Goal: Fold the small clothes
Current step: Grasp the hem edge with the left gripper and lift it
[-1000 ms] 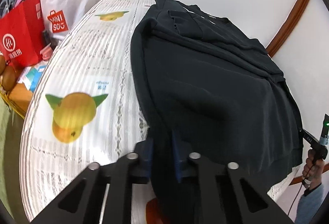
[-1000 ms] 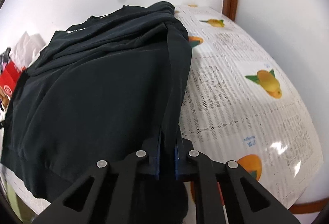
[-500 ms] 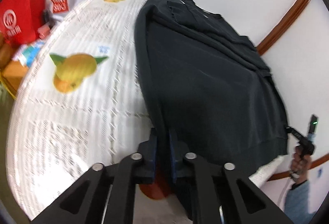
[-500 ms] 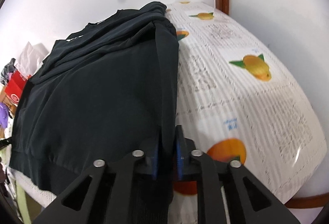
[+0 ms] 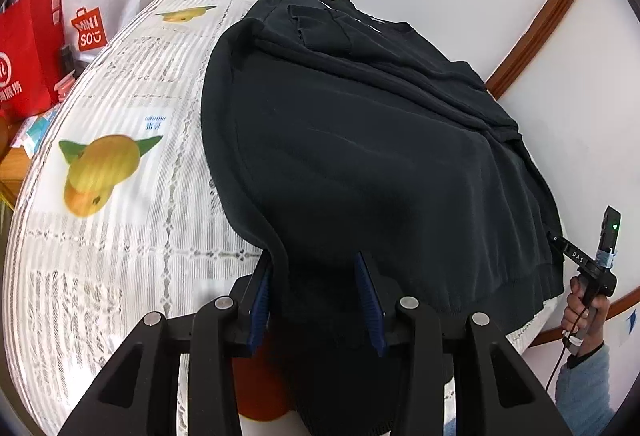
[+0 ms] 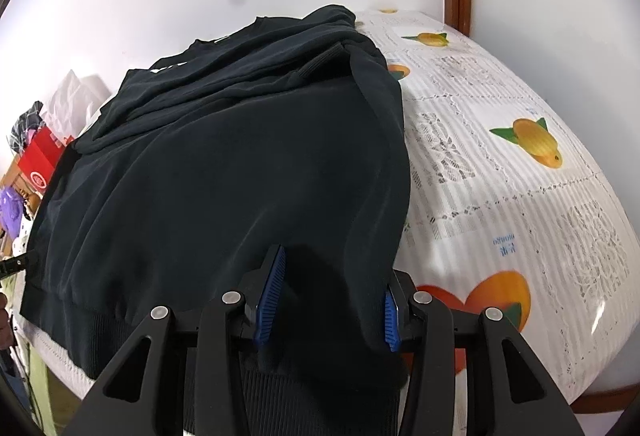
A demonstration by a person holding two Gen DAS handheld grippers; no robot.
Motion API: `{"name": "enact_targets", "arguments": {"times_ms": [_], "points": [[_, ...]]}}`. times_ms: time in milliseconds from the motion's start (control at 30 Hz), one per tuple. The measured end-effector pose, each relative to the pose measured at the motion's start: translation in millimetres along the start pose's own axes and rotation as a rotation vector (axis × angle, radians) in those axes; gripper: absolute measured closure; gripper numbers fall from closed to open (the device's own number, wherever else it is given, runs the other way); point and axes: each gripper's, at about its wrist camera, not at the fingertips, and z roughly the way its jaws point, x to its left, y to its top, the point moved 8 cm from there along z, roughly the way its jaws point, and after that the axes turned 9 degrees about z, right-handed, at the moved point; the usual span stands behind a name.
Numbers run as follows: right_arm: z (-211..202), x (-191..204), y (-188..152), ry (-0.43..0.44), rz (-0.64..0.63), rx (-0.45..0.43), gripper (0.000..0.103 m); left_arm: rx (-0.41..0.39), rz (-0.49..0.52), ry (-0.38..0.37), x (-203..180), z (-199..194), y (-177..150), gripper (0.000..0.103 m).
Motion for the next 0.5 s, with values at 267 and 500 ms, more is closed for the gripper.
{"name": "enact_targets", "arguments": {"times_ms": [267,500], "points": [[-13,-1,-17,-0.03,-0.098,-0.012,0.082,0.007,0.035,0.064,2,-7,-10,0.089],[-41,-11,-9,-0.012,-0.056,-0.076,0.094,-0.041,0.015,0.044,2,-33,-5,0.094]]}}
